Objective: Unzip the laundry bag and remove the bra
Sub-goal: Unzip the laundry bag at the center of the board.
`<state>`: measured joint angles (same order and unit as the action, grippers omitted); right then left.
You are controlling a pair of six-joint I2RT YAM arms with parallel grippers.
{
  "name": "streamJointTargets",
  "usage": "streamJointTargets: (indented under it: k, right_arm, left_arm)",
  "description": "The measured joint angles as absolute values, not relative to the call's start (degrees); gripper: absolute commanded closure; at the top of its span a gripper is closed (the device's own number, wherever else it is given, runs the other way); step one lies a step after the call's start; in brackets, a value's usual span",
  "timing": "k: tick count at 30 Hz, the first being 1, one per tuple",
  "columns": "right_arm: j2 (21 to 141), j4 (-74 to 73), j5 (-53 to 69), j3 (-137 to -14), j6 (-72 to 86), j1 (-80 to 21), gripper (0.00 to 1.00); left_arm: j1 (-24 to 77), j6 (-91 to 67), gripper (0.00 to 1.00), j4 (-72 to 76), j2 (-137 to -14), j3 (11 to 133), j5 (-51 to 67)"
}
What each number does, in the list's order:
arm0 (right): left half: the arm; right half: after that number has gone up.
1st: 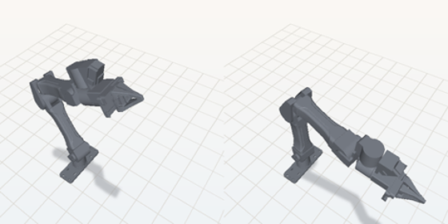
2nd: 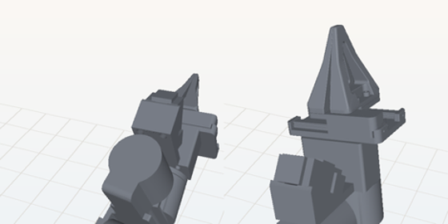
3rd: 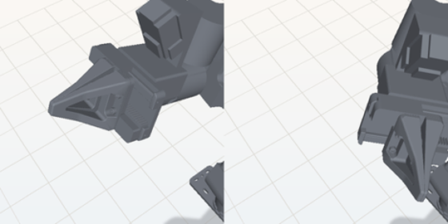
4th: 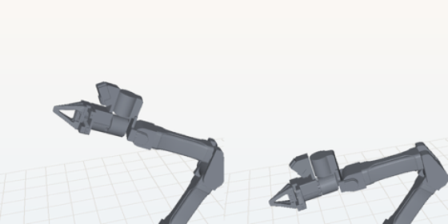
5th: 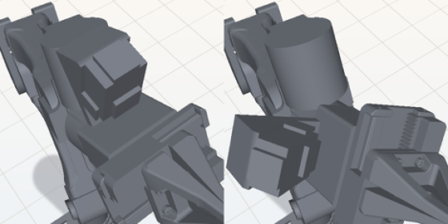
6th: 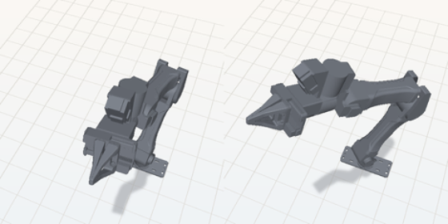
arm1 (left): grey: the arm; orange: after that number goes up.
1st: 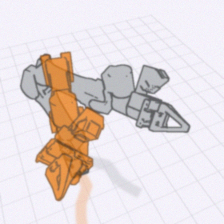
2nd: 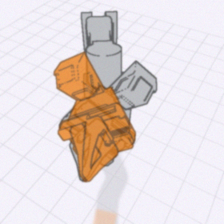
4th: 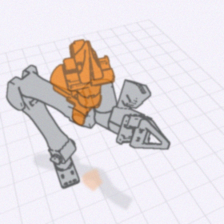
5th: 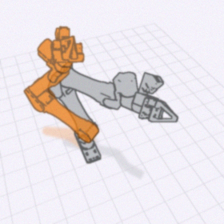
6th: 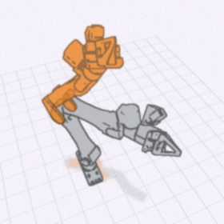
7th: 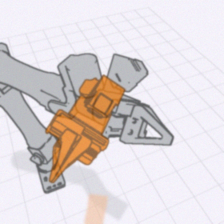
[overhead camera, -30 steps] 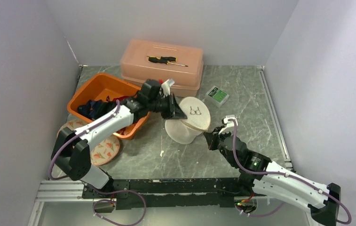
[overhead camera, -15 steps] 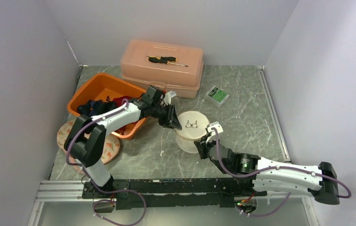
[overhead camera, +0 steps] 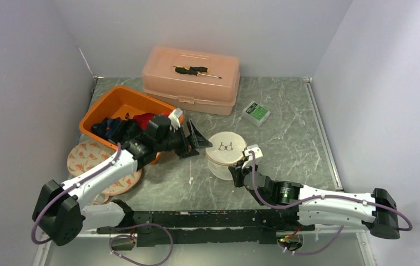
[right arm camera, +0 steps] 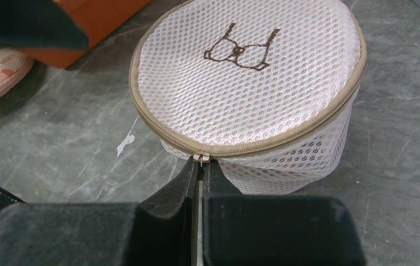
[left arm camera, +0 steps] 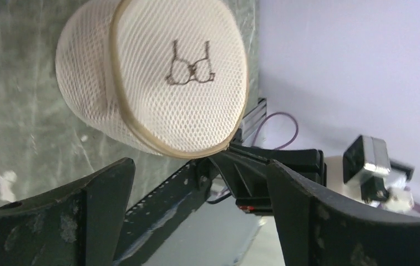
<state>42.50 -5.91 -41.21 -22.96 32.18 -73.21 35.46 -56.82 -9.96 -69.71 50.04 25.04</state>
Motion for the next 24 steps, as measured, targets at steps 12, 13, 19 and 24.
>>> streamJointTargets:
  k: [12,13,19,24]
  right_arm:
    - [44.8,-5.0,-41.8,-23.0,31.9,-73.2,1.00]
    - [44.8,-5.0,-41.8,-23.0,31.9,-73.2,1.00]
    - [44.8,-5.0,-41.7,-23.0,31.9,-73.2,1.00]
    - [44.4,-5.0,-41.7,-23.0,31.7,-73.2,1.00]
  left_arm:
    - [51.1,-83.8,0.09,-3.4,-72.8,44.0,9.2]
    - [51.2,-84.3,0.10,-2.9,-73.7,45.0,8.9]
    - [51.4,-86.8,0.20,0.8,-79.6,46.4,8.1]
    - [51.4,-86.9,0.36,1.1,-83.2,47.0,8.2]
